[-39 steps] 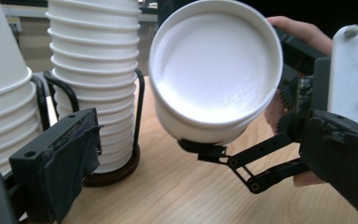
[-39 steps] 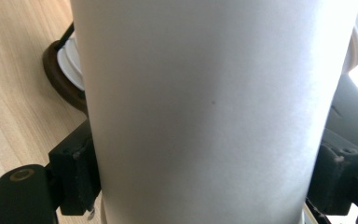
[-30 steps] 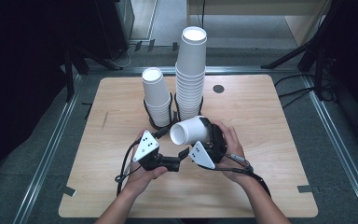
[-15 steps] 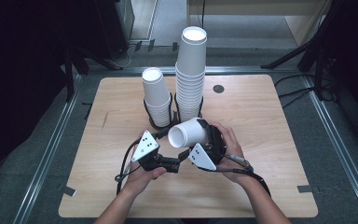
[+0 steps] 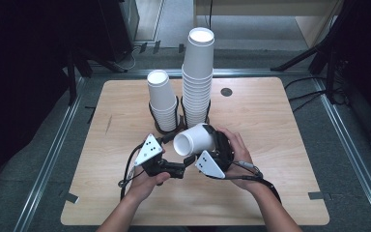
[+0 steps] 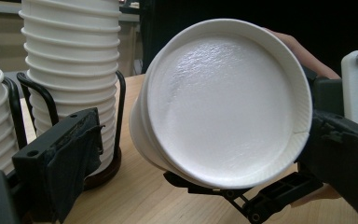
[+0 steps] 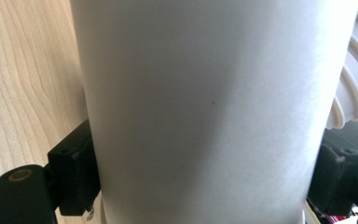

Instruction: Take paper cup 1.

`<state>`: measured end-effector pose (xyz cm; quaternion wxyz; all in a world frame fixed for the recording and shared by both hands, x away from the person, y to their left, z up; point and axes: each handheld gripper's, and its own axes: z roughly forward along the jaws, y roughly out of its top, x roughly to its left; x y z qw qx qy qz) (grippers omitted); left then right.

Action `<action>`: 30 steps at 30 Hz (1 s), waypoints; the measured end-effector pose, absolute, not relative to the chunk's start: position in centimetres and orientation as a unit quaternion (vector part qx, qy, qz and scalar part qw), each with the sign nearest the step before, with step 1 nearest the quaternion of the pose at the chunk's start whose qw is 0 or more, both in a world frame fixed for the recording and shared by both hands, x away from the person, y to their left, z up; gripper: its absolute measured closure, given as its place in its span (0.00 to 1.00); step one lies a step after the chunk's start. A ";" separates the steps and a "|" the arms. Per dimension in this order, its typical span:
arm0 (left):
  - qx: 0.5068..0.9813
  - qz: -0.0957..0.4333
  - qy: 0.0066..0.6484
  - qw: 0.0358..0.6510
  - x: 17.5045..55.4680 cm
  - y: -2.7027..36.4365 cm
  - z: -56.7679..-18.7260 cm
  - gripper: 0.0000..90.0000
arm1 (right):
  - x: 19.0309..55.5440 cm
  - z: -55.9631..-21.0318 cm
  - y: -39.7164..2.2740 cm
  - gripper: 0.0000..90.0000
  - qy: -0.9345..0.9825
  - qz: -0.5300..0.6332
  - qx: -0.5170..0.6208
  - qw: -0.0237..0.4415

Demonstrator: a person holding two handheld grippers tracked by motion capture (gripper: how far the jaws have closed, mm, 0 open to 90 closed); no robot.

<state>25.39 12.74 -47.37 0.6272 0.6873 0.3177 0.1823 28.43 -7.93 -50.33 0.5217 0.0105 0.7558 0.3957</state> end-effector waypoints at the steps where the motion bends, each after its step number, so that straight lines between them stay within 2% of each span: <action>1: 0.687 0.183 0.318 0.627 25.4 12.8 -47.4 0.00 | 28.4 -50.3 -7.9 0.16 0.756 0.397 0.010 0.521; 3: 0.685 0.183 0.319 0.629 25.4 12.8 -47.3 0.03 | 28.3 -50.3 -7.9 0.16 0.755 0.399 0.011 0.520; 30: 0.688 0.181 0.321 0.625 25.4 12.7 -47.3 0.06 | 28.0 -50.2 -7.5 0.16 0.755 0.408 -0.011 0.514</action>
